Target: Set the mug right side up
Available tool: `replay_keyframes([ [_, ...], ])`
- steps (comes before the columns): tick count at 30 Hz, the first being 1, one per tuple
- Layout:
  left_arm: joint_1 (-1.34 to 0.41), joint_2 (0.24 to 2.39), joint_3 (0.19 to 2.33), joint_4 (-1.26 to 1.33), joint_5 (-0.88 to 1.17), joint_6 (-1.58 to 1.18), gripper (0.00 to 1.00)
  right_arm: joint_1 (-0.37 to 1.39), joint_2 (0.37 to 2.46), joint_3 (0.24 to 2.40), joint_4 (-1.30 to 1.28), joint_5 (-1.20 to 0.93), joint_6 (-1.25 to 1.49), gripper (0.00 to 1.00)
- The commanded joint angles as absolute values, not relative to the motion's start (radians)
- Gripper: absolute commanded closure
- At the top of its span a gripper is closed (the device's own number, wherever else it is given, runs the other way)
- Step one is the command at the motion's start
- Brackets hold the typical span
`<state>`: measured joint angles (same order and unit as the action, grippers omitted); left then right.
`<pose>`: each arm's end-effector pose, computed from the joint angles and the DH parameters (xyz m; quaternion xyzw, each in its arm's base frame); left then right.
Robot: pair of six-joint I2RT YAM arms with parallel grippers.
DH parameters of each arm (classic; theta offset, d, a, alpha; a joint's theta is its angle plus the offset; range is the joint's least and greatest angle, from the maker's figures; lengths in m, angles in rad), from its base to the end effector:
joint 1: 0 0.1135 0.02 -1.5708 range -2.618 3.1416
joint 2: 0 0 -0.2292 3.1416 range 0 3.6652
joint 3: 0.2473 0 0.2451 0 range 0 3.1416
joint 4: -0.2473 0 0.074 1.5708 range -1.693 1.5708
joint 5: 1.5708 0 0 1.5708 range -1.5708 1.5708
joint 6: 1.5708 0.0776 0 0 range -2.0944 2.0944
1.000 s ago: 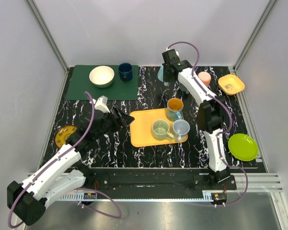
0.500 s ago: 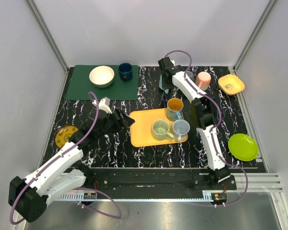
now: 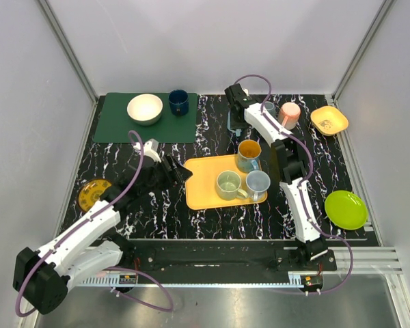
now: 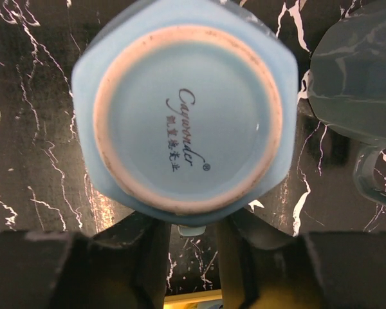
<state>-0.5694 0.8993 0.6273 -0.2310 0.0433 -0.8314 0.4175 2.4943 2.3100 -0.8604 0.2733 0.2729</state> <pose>0.2131 -0.1404 0.2138 -0.1015 0.8547 -0.3422 0.3770 0.4858 0.1926 0.1385 -0.0338 0.9567 -0.0366 0.2869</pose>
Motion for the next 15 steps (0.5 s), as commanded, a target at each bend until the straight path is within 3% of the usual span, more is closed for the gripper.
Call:
replay_keyframes([
  [1, -0.566, 0.905, 0.635, -0.198, 0.043, -0.81, 0.24, 0.408, 2.474, 2.344, -0.805, 0.287, 0.275, 0.54],
  [4, -0.566, 0.905, 0.632, -0.202, 0.04, -0.811, 0.24, 0.408, 2.451, 2.347, -0.805, 0.293, 0.284, 0.47],
  [9, -0.568, 0.893, 0.64, -0.258, -0.067, -0.824, 0.2, 0.414, 2.332, 2.4, -0.818, 0.304, 0.328, 0.44],
  [11, -0.568, 0.878, 0.638, -0.268, -0.106, -0.828, 0.11, 0.422, 2.24, 2.427, -0.818, 0.314, 0.339, 0.42],
  [12, -0.568, 0.873, 0.638, -0.282, -0.133, -0.836, 0.02, 0.426, 2.205, 2.446, -0.819, 0.322, 0.341, 0.41],
  [15, -0.569, 0.861, 0.646, -0.298, -0.146, -0.836, 0.01, 0.445, 2.048, 2.416, -0.841, 0.359, 0.348, 0.41],
])
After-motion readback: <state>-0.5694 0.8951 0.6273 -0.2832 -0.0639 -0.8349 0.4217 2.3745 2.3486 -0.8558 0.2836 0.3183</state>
